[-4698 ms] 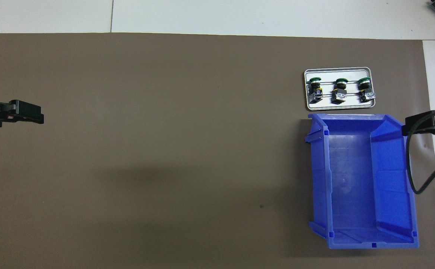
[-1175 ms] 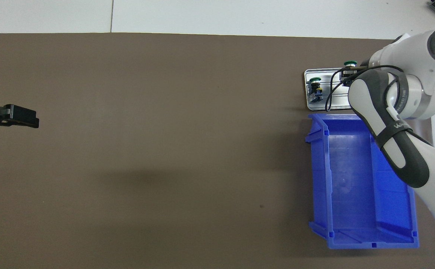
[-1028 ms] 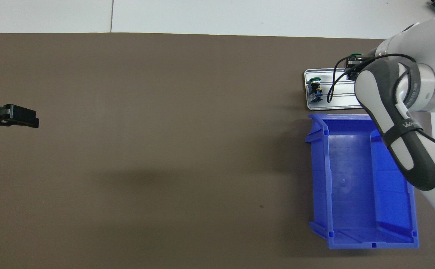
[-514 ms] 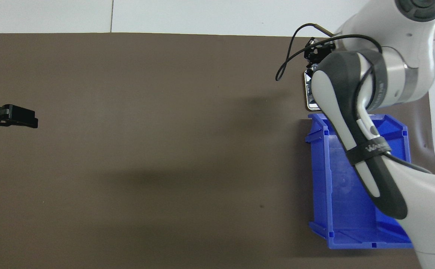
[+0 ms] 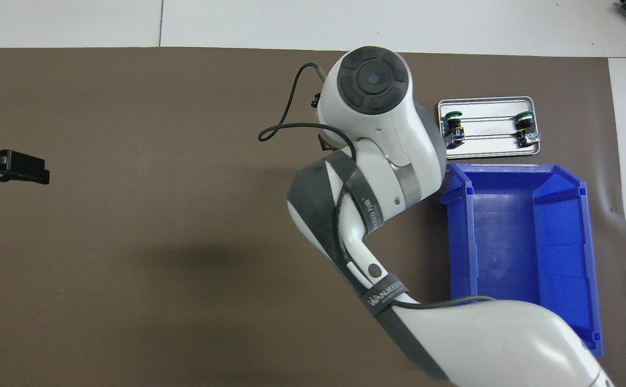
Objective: Place and press button with both arms
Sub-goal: 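Carry the green button with the right gripper to the table center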
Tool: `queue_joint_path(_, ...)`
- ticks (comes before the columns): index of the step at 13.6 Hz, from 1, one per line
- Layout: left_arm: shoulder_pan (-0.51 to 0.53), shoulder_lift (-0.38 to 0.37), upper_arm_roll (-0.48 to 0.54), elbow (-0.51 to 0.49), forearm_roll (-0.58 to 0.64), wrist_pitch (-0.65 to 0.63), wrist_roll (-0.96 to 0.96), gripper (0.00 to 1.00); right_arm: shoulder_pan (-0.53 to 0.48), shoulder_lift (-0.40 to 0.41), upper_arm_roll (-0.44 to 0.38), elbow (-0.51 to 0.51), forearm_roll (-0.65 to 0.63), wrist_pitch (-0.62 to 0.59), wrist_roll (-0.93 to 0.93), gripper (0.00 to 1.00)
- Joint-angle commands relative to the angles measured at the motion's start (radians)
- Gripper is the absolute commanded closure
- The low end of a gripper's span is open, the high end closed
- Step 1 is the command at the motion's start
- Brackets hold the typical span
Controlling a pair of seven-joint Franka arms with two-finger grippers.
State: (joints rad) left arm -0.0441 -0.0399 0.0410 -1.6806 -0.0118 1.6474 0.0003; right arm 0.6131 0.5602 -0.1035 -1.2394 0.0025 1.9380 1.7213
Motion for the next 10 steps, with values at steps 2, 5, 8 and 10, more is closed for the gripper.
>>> queue_joint_path(2, 0.009, -0.018, -0.004, -0.016, 0.015, -0.012, 0.007, 0.00, 0.120, 0.159, -0.005, 0.079, -0.090, 0.099, 0.288, 1.00)
queue_joint_path(5, 0.010, -0.018, -0.003, -0.016, 0.013, -0.012, 0.007, 0.00, 0.184, 0.201, -0.004, 0.094, -0.091, 0.148, 0.368, 1.00)
queue_joint_path(8, 0.007, -0.018, -0.004, -0.016, 0.015, -0.012, 0.007, 0.00, 0.223, 0.185, -0.005, 0.043, -0.102, 0.156, 0.443, 1.00)
queue_joint_path(10, 0.000, -0.018, -0.004, -0.017, 0.015, -0.015, 0.009, 0.00, 0.226, 0.179, -0.005, 0.008, -0.104, 0.170, 0.452, 1.00)
